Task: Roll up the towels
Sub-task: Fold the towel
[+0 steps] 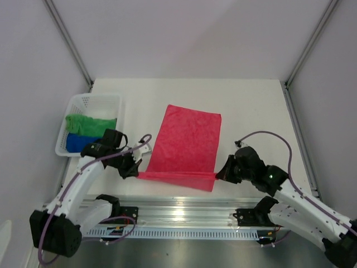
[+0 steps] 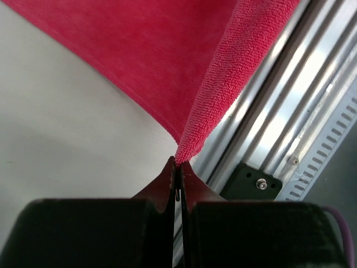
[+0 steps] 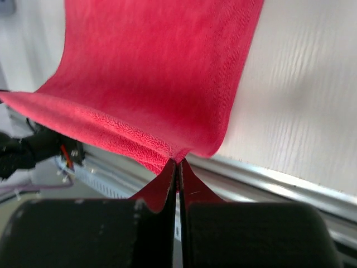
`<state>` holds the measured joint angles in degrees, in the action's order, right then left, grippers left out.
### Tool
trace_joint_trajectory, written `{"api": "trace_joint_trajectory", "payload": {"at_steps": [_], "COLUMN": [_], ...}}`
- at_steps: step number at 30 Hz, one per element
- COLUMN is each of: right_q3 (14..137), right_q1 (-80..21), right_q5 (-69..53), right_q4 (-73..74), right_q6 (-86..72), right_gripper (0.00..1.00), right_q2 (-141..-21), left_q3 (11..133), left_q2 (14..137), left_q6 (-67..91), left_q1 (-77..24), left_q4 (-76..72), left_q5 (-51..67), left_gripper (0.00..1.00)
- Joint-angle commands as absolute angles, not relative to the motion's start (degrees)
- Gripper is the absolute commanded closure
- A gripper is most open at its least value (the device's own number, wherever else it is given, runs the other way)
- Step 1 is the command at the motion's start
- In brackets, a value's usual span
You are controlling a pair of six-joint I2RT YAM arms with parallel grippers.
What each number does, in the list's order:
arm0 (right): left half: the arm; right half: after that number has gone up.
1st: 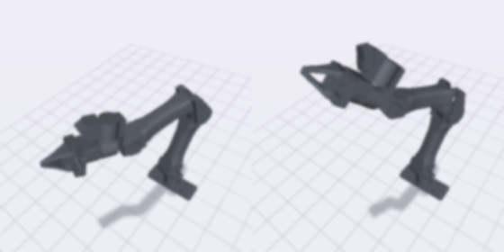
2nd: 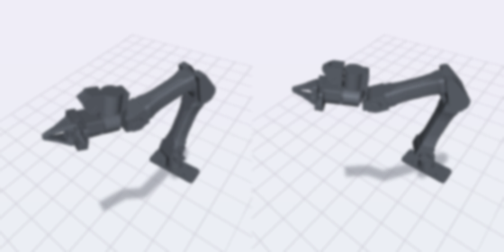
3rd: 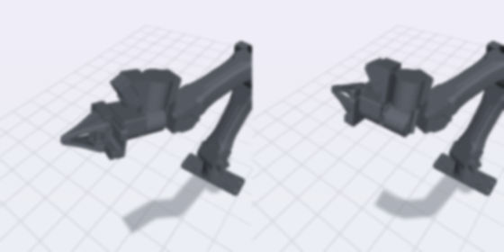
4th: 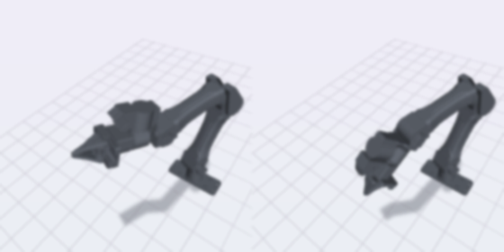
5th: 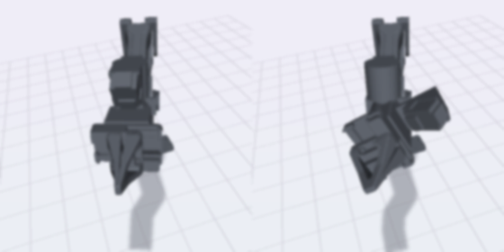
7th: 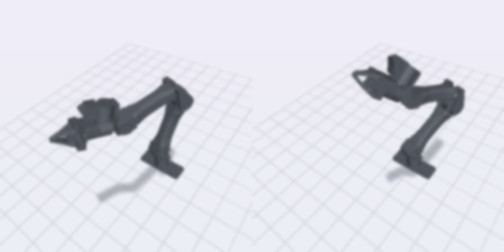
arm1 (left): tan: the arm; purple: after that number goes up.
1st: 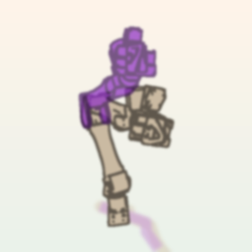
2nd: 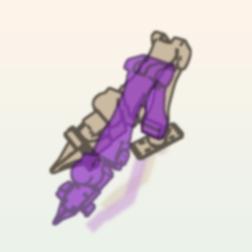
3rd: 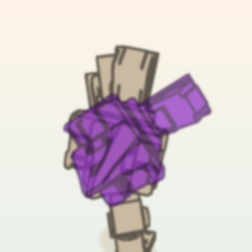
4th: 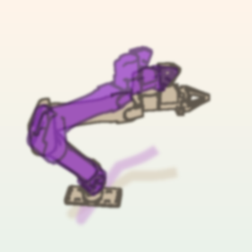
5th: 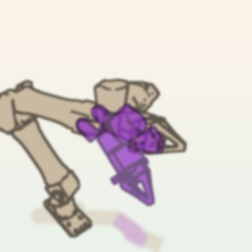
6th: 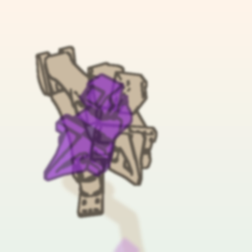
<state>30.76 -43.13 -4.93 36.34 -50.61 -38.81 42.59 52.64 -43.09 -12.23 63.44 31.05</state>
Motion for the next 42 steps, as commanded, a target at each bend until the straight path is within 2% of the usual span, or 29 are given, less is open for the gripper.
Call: {"api": "trace_joint_trajectory", "payload": {"at_steps": [1, 5, 9, 13, 17, 23, 28, 42], "right_q3": [37.8, 40.6, 43.5, 48.6, 54.9, 60.8, 65.6, 73.0], "right_q1": [-39.6, -27.2, -20.3, -16.7, -14.4, -11.3, -11.3, -11.3], "right_q5": [2.0, -4.1, -4.7, -8.8, -10.5, -11.4, -12.0, -9.5], "right_q4": [33.5, 25.9, 18.4, 12.4, 13.0, 13.2, 14.1, 17.0], "right_q6": [-47.1, -42.4, -38.9, -35.0, -32.2, -32.4, -32.2, -32.5], "right_gripper": [1.00, 1.00, 1.00, 1.00, 1.00, 1.00, 1.00, 1.00], "right_q2": [-48.8, -59.7, -67.7, -77.1, -85.5, -93.3, -98.7, -106.3], "left_q3": [50.8, 60.8, 69.6, 80.3, 88.0, 96.1, 98.4, 105.2], "left_q2": [60.2, 72.9, 85.1, 97.2, 104.0, 109.9, 114.8, 122.6], "left_q6": [-35.9, -29.3, -27.9, -26.3, -25.0, -24.9, -25.5, -23.2], "left_q1": [-11.5, -11.5, -11.6, -12.2, -12.5, -13.4, -14.0, -14.7], "left_q4": [52.7, 47.1, 46.4, 45.5, 45.2, 44.3, 44.0, 43.0], "left_q5": [27.3, 25.8, 26.2, 24.9, 23.3, 20.9, 18.9, 16.1], "left_gripper": [0.99, 0.99, 0.99, 0.99, 0.99, 0.99, 0.99, 0.98]}}
